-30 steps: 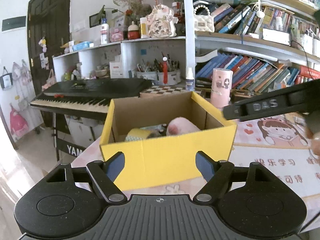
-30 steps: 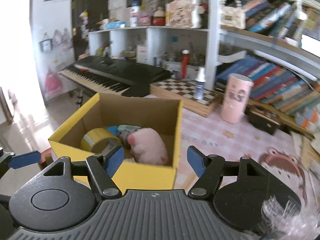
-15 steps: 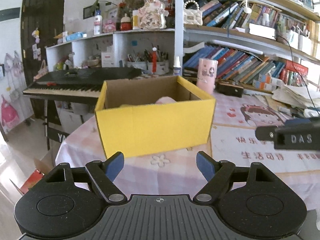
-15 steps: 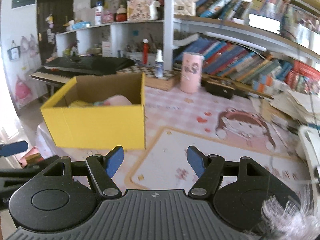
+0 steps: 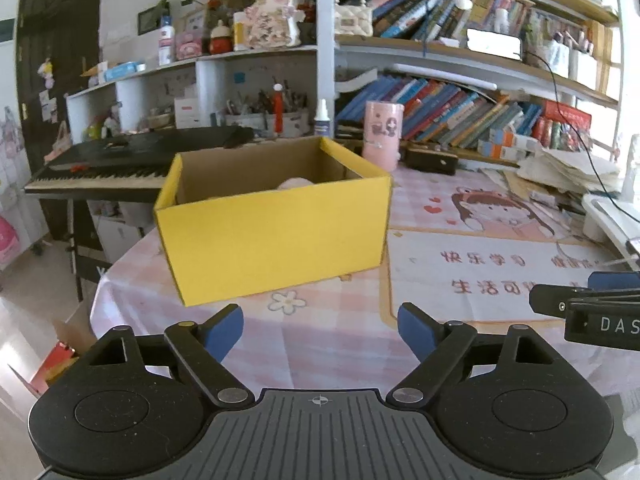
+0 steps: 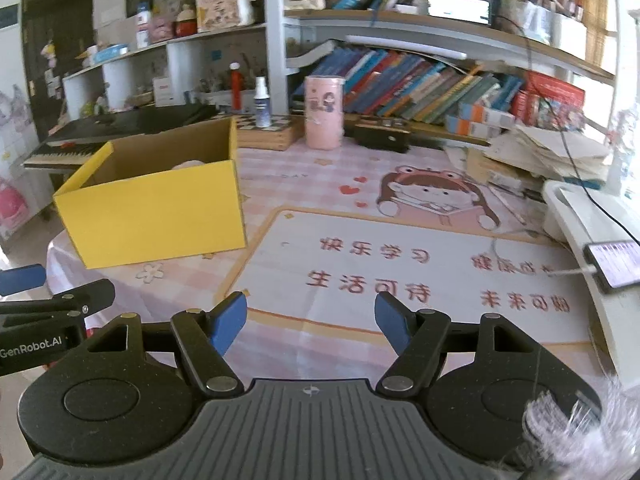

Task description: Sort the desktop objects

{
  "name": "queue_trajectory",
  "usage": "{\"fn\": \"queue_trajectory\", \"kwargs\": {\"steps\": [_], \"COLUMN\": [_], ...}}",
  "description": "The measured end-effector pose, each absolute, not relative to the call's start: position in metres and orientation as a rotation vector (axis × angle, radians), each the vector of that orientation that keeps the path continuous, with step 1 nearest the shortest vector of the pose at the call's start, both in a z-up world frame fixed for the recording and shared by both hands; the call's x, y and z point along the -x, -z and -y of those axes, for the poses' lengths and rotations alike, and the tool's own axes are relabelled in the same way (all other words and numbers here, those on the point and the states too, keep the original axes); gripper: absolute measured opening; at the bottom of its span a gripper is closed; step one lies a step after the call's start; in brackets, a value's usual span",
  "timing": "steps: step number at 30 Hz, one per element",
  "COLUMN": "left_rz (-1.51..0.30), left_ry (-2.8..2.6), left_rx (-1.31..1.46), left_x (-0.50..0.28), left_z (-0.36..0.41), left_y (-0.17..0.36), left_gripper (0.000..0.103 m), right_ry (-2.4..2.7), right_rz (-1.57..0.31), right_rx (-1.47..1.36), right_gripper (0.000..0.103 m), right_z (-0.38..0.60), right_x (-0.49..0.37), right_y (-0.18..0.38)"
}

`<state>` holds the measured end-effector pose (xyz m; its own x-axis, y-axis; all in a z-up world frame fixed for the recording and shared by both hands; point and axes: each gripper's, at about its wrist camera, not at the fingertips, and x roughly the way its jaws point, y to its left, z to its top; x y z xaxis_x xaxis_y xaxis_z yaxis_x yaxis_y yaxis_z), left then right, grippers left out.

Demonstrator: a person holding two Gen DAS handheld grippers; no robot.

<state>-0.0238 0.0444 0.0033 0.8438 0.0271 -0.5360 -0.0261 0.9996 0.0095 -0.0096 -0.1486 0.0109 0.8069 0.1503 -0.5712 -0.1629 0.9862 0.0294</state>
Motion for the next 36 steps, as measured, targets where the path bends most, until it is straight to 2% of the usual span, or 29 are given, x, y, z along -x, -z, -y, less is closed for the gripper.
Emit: {"fn": "queue_trajectory", "kwargs": {"steps": [8, 20, 31, 36], "left_rz": [-0.583, -0.601, -0.614, -0.607], "left_ry": [-0.017, 0.003, 0.026, 0.031], "left_rx": [-0.026, -0.038, -0.055, -0.080], "left_x": [0.019, 0.005, 0.000, 0.001], "left_z": [-0.037, -0.028, -0.017, -0.010], "left_y": [-0.002, 0.001, 0.002, 0.003], "left_gripper": [0.092, 0.097, 0.101, 0.101], "right_ry": [-0.117, -0.058, -0.044, -0.032], "right_rz": [-0.633, -0.687, -0.706, -0.712], "right_rx": [0.012, 0.021, 0.018, 0.007], "right_gripper": [0.082, 0.096, 0.103, 0.103], "right_z": [0.160, 0.170, 0.176, 0.180], "right_x": [0.012, 0.006, 0.004, 0.004], "right_y": [-0.006, 0.001, 0.002, 0.003]}}
